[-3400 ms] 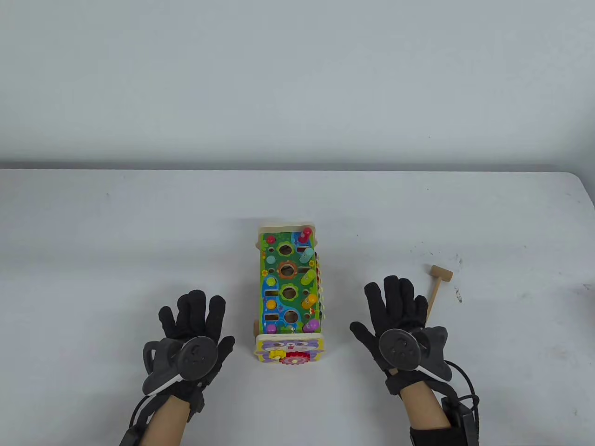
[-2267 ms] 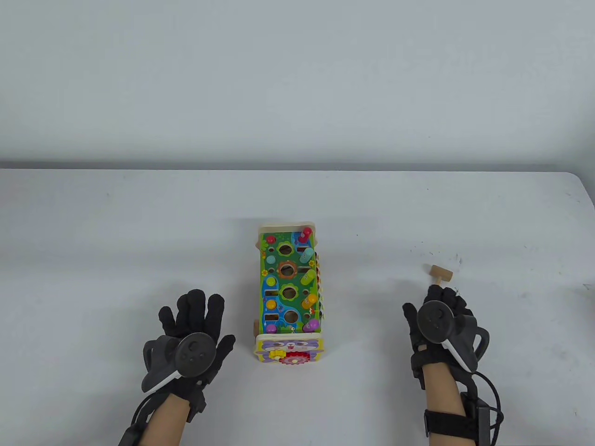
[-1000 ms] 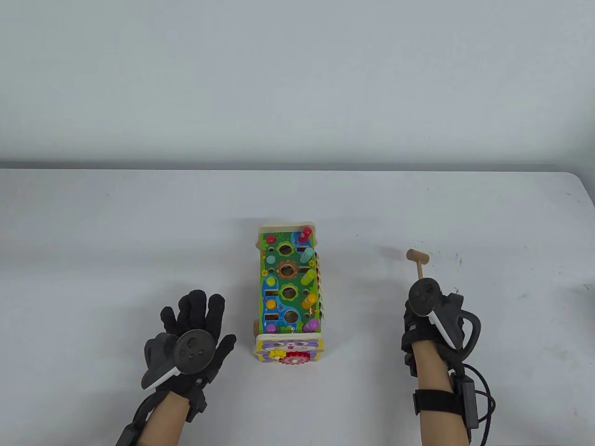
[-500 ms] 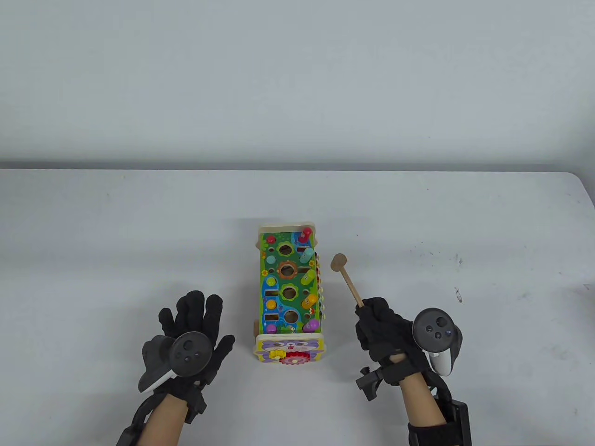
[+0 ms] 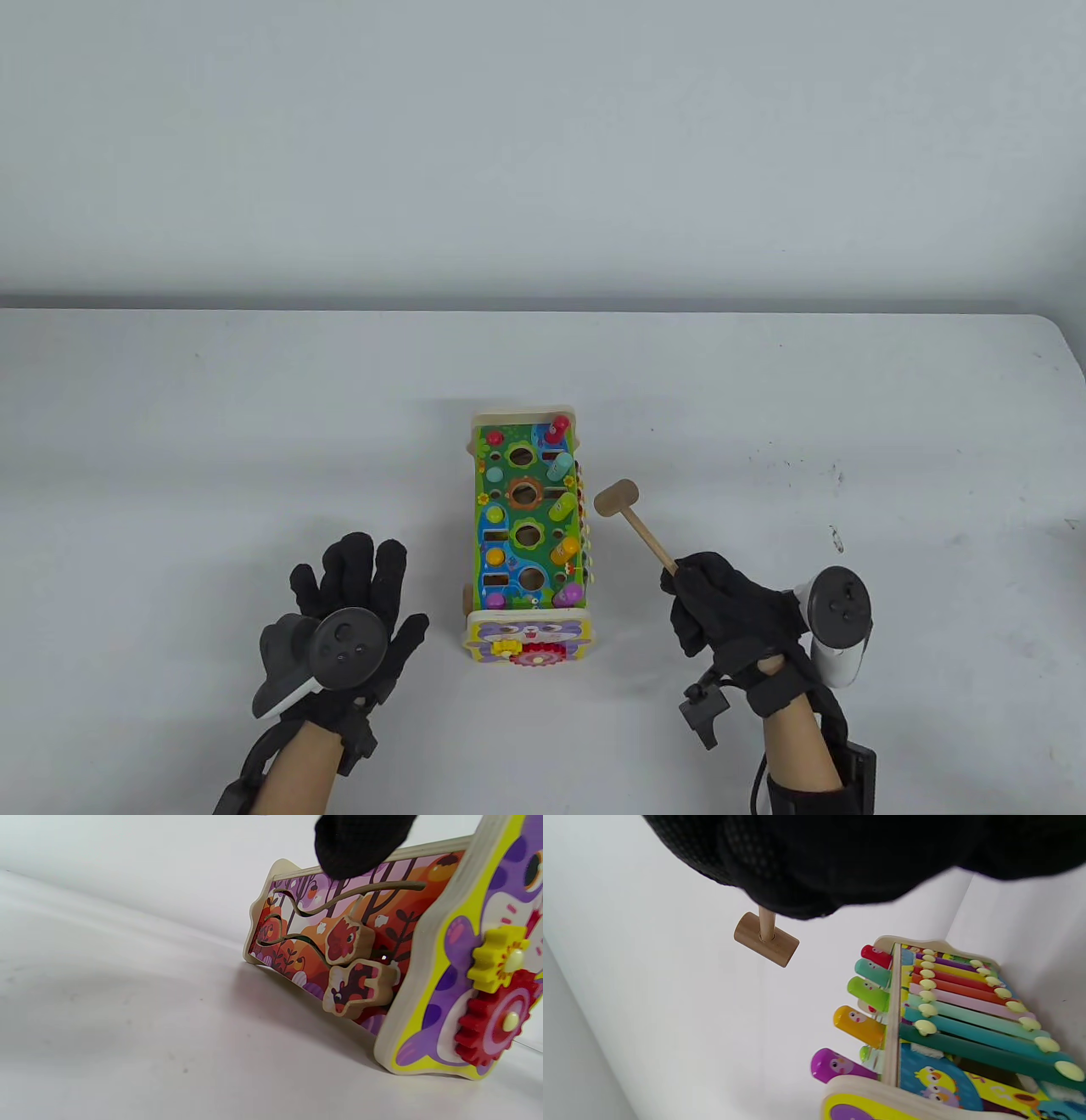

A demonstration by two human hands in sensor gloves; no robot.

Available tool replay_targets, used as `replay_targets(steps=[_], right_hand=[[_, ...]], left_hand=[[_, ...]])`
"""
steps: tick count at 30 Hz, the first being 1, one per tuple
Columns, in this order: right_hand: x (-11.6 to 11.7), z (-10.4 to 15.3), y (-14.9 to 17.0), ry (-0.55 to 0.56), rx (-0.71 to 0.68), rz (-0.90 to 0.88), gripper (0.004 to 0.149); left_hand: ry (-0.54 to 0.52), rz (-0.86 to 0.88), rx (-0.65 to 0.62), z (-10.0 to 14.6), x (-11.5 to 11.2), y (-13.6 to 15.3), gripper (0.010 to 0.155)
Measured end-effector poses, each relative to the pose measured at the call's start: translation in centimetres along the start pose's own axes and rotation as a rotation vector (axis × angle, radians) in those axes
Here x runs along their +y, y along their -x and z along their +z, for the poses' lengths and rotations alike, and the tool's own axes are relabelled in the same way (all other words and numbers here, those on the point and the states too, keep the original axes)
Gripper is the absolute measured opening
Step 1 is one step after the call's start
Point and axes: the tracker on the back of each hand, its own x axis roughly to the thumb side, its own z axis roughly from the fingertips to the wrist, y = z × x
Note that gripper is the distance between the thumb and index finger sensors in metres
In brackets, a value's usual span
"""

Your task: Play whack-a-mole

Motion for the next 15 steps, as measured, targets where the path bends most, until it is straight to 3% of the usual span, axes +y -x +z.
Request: replay_targets(steps=[10,15], right_hand=[[0.5,-0.1,-0.7,-0.222,0.007,-0.016,0.043],[1.7,-0.3,-0.4,-0.325,0.128,0.248,0.043]], left_hand=[[0.008,0.008,0.009,0.0,0.0,0.1,0.083],[0.011,0.011,0.013,0.0,0.0,0.1,0.083]])
